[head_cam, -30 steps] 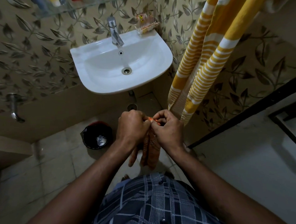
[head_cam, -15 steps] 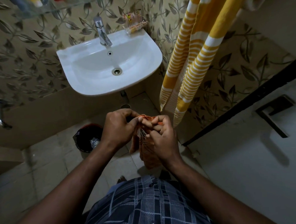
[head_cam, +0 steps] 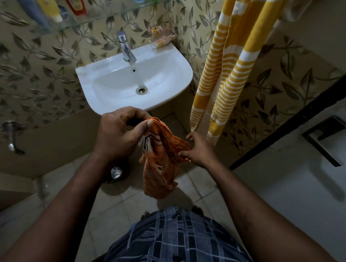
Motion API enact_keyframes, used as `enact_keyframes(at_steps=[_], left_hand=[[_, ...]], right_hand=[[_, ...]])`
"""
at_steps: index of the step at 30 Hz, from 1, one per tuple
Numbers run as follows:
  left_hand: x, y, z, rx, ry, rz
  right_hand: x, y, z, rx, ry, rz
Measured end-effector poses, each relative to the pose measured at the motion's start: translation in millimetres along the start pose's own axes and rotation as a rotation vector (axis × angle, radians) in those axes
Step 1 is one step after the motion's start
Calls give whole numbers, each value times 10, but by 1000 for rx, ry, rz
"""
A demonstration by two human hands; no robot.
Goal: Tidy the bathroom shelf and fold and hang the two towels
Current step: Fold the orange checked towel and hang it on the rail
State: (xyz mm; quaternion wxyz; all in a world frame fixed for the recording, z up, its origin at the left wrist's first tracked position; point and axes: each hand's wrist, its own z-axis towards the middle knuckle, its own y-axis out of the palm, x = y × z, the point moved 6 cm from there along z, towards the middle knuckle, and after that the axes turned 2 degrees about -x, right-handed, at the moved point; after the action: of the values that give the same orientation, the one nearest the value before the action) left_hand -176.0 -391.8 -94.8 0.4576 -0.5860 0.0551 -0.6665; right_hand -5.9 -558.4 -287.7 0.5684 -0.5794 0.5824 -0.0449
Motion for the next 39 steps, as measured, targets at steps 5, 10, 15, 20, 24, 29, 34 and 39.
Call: enact_keyframes(at_steps=[5,10,15,20,24,29,34,39], left_hand=[[18,-227,35,87,-23,-89],[-47,-479,81,195,-28,-79],[-74,-708,97,274,-66,-74],[34,-690,133,262,-40,-123],[44,-819,181,276,0,-140],[112,-827,196,271,21,-186],[96,-886,209,294,25,-183],[-64,-1051,137,331,-21,-26]], right_hand=[[-99,263,61,-39,-28,-195],[-271,93,69,157,-119,-80],[-456,-30,-63,275,-456,-96],[-608,13,-38,254,-516,-106],[-762,-10,117,220,-408,-78],[-795,19,187,185,-387,-134],[-834,113,301,111,-346,-165],[-681,-92,280,234,-251,130]])
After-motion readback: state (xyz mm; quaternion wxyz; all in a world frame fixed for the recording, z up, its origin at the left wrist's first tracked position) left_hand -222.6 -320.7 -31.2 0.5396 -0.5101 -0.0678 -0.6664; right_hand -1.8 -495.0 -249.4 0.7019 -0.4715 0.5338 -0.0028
